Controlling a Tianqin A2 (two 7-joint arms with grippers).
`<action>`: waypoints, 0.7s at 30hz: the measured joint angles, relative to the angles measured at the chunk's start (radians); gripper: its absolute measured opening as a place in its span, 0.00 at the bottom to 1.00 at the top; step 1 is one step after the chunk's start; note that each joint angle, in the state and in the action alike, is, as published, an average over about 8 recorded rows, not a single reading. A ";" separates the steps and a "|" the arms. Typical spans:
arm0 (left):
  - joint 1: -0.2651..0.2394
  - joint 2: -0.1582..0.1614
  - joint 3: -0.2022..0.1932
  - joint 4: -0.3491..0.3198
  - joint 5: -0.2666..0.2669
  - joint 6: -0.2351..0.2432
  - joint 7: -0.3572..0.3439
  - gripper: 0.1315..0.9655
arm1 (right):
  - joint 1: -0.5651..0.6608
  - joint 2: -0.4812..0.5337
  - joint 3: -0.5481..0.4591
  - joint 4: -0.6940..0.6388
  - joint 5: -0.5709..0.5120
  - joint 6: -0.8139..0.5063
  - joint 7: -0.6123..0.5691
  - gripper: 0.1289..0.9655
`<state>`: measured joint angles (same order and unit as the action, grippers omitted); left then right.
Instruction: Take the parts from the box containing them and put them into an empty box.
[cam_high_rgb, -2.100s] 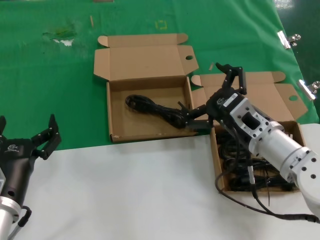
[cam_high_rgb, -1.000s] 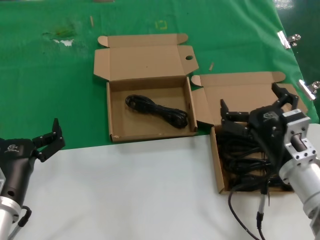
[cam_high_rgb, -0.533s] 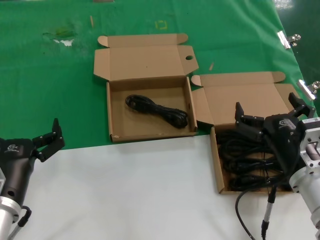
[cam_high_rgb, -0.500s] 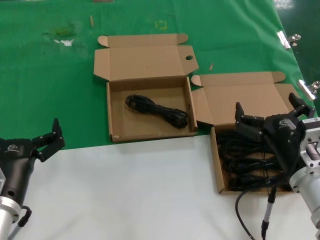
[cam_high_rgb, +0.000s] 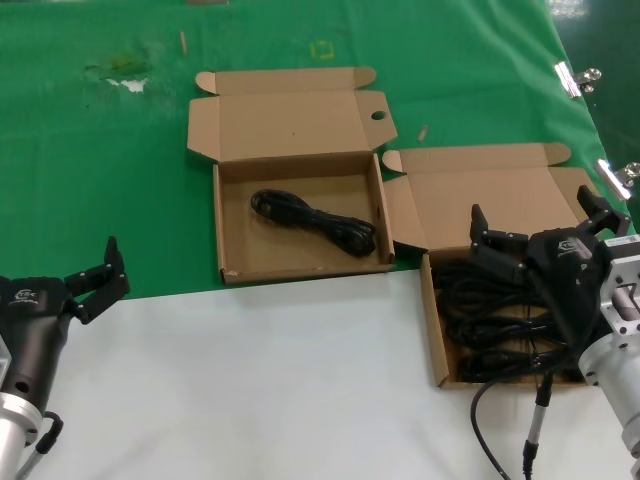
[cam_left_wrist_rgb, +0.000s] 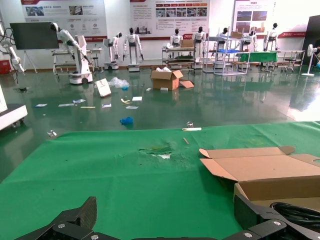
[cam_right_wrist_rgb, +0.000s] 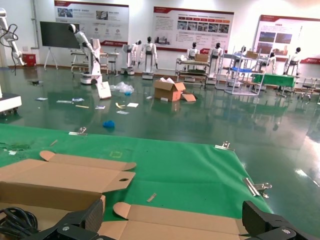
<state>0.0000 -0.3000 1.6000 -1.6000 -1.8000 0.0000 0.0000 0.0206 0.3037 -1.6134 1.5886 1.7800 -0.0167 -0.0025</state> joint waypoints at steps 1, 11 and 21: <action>0.000 0.000 0.000 0.000 0.000 0.000 0.000 1.00 | 0.000 0.000 0.000 0.000 0.000 0.000 0.000 1.00; 0.000 0.000 0.000 0.000 0.000 0.000 0.000 1.00 | 0.000 0.000 0.000 0.000 0.000 0.000 0.000 1.00; 0.000 0.000 0.000 0.000 0.000 0.000 0.000 1.00 | 0.000 0.000 0.000 0.000 0.000 0.000 0.000 1.00</action>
<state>0.0000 -0.3000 1.6000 -1.6000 -1.8000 0.0000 0.0000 0.0206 0.3038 -1.6134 1.5886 1.7800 -0.0167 -0.0025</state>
